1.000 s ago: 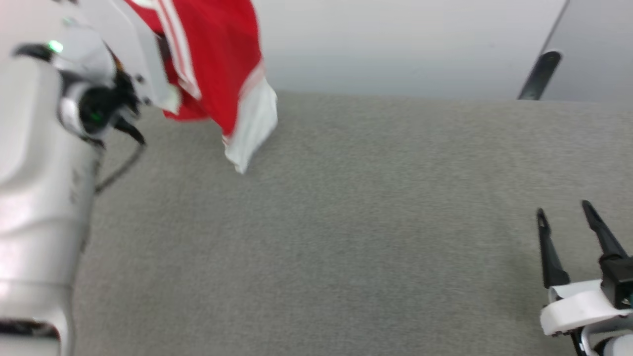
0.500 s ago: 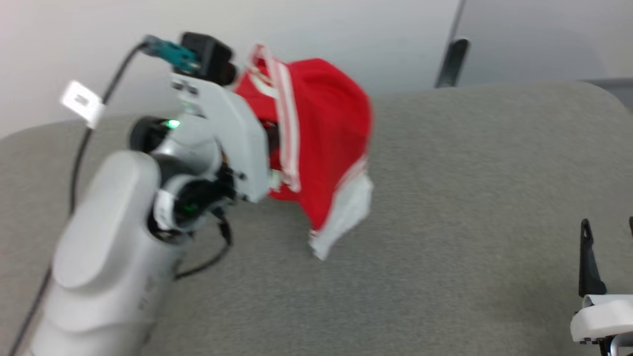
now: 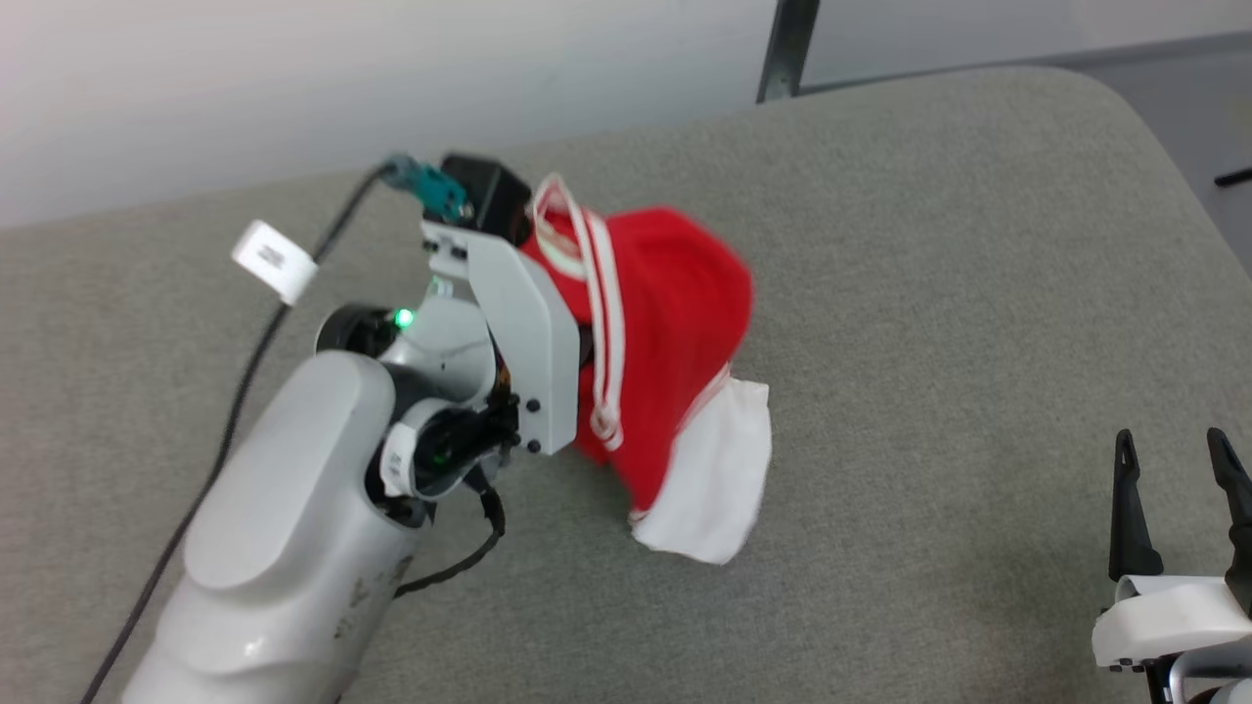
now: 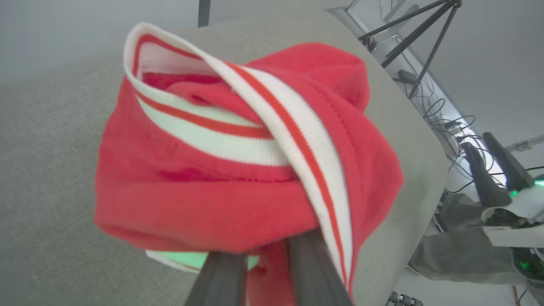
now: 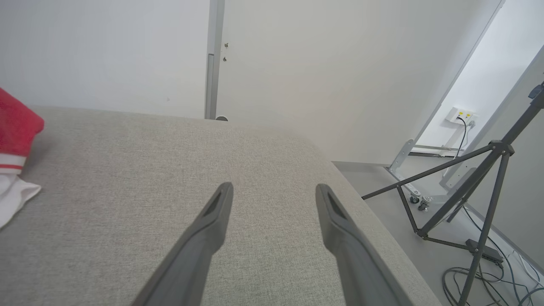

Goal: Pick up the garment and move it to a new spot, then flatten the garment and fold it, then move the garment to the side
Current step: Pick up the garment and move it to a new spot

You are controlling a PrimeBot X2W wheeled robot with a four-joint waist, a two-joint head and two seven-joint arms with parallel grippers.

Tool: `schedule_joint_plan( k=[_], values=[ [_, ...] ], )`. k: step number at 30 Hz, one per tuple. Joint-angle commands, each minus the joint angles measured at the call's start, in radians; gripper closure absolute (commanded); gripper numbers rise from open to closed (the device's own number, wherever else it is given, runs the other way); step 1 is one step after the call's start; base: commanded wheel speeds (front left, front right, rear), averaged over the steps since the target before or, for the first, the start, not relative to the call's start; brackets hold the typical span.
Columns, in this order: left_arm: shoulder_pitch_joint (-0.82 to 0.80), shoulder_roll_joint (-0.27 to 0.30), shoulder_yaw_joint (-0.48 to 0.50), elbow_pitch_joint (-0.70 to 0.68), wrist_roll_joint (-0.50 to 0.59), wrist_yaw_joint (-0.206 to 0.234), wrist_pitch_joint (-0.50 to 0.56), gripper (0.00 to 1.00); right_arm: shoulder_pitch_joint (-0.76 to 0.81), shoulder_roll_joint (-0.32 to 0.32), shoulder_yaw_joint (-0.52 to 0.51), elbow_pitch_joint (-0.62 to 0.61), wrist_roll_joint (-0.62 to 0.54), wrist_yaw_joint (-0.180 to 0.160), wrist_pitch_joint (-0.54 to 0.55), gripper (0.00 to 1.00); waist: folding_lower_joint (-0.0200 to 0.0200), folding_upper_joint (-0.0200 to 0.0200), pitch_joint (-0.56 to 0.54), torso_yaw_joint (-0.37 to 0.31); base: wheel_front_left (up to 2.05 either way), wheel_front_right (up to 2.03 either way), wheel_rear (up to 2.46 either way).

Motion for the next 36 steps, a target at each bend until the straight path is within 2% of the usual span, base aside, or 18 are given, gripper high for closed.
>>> schedule_joint_plan(
  k=[1, 15, 16, 17, 18, 19, 27, 36],
  values=[
    [0.011, 0.005, -0.007, 0.029, 0.017, -0.008, -0.011, 1.00, -0.015, 0.003, 0.004, 0.001, 0.005, 0.000, -0.005, 0.00, -0.0001, 0.0000, 0.027, -0.020, 0.00, 0.00, 0.00],
    [0.011, 0.005, -0.083, 0.384, 0.081, -0.056, -0.065, 1.00, -0.034, 0.013, 0.018, 0.007, 0.009, 0.000, -0.005, 0.00, -0.0001, 0.0000, 0.045, -0.003, 0.00, 0.00, 0.00],
    [0.013, 0.001, -0.083, 0.403, 0.077, -0.058, -0.066, 0.88, -0.033, 0.013, 0.020, 0.008, 0.007, 0.000, -0.005, 0.00, -0.0001, 0.0000, 0.042, 0.001, 0.00, 0.00, 0.00],
    [0.010, -0.001, -0.085, 0.416, 0.078, -0.062, -0.071, 0.67, -0.032, 0.013, 0.020, 0.009, 0.006, 0.000, -0.005, 0.00, -0.0001, 0.0000, 0.038, 0.005, 0.00, 0.00, 0.00],
    [0.006, -0.003, -0.088, 0.428, 0.079, -0.063, -0.072, 0.14, -0.030, 0.013, 0.022, 0.011, 0.004, 0.000, -0.005, 0.00, -0.0001, 0.0000, 0.033, 0.010, 0.00, 0.00, 0.00],
    [0.002, -0.007, -0.090, 0.437, 0.078, -0.070, -0.073, 0.00, -0.028, 0.013, 0.022, 0.011, 0.001, 0.000, -0.005, 0.00, -0.0001, 0.0000, 0.027, 0.015, 0.00, 0.00, 0.00],
    [-0.015, -0.002, -0.108, 0.456, 0.068, -0.122, -0.076, 0.00, 0.008, -0.010, 0.041, 0.018, -0.012, 0.000, -0.005, 0.00, -0.0001, 0.0000, -0.051, 0.067, 0.00, 0.00, 0.00],
    [0.051, 0.044, -0.082, 0.408, 0.060, -0.129, -0.159, 0.00, 0.048, -0.036, 0.081, 0.012, -0.001, 0.000, -0.005, 0.00, -0.0001, 0.0000, -0.167, 0.142, 0.00, 0.00, 0.00]
  ],
)
